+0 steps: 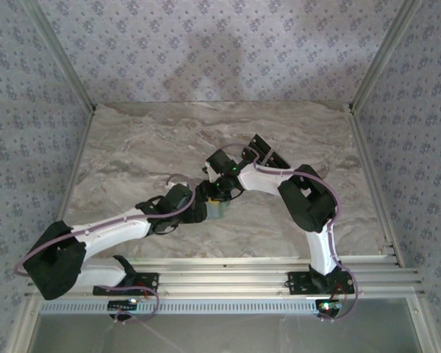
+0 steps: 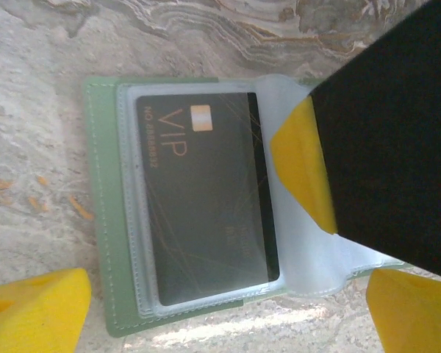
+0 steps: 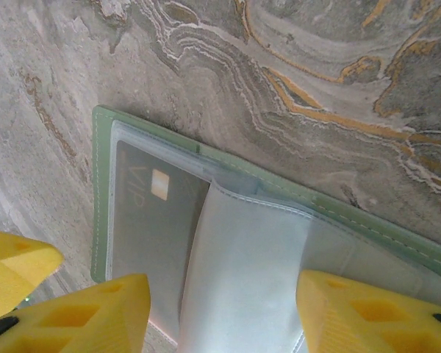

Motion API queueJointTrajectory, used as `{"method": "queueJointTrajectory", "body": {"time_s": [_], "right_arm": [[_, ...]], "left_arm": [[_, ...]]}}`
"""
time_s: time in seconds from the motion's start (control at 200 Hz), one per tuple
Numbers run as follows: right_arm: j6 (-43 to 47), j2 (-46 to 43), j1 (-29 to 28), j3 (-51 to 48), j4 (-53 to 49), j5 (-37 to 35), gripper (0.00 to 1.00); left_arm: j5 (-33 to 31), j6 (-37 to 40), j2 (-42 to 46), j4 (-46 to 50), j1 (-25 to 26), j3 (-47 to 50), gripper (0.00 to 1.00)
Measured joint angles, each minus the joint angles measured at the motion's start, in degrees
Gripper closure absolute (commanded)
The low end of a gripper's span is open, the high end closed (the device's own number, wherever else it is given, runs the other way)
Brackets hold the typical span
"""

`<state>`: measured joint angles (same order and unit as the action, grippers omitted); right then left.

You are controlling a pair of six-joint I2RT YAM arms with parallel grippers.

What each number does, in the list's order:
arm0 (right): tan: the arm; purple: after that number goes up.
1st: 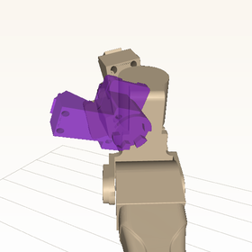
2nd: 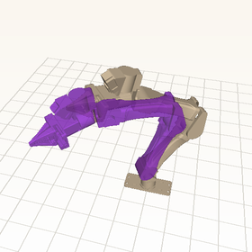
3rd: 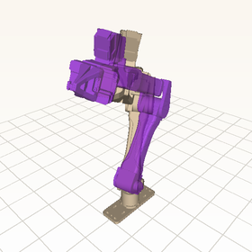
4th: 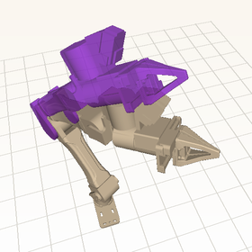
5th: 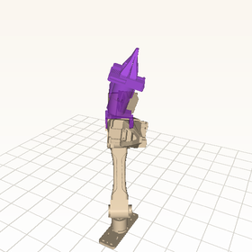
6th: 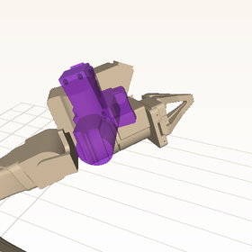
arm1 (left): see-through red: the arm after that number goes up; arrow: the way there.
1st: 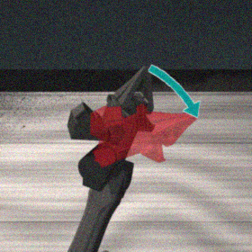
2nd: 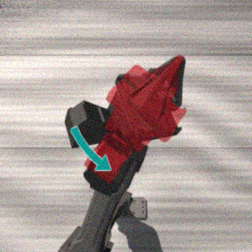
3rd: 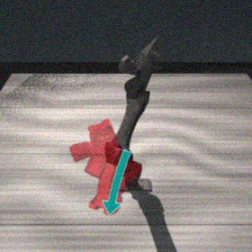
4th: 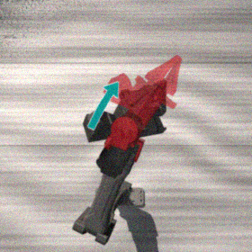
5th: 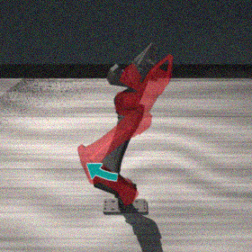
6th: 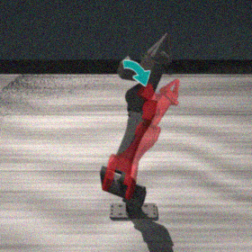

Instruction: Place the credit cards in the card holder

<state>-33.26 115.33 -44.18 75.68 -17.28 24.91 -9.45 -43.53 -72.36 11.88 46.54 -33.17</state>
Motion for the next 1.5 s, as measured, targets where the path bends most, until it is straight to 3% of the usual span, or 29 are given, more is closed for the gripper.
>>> {"method": "queueJointTrajectory", "body": {"time_s": [0.49, 1.499], "right_arm": [[-0.4, 0.0, 0.0, -0.4, 0.8, 0.1, 0.42], [-4.0, -7.1, 0.5, -6.7, 2.0, -1.6, 0.40]], "left_arm": [[-3.5, 0.3, -7.6, -2.9, 1.9, -1.1, 0.04], [-6.9, -1.8, -8.8, -1.4, 2.0, -1.1, 0.08]]}}
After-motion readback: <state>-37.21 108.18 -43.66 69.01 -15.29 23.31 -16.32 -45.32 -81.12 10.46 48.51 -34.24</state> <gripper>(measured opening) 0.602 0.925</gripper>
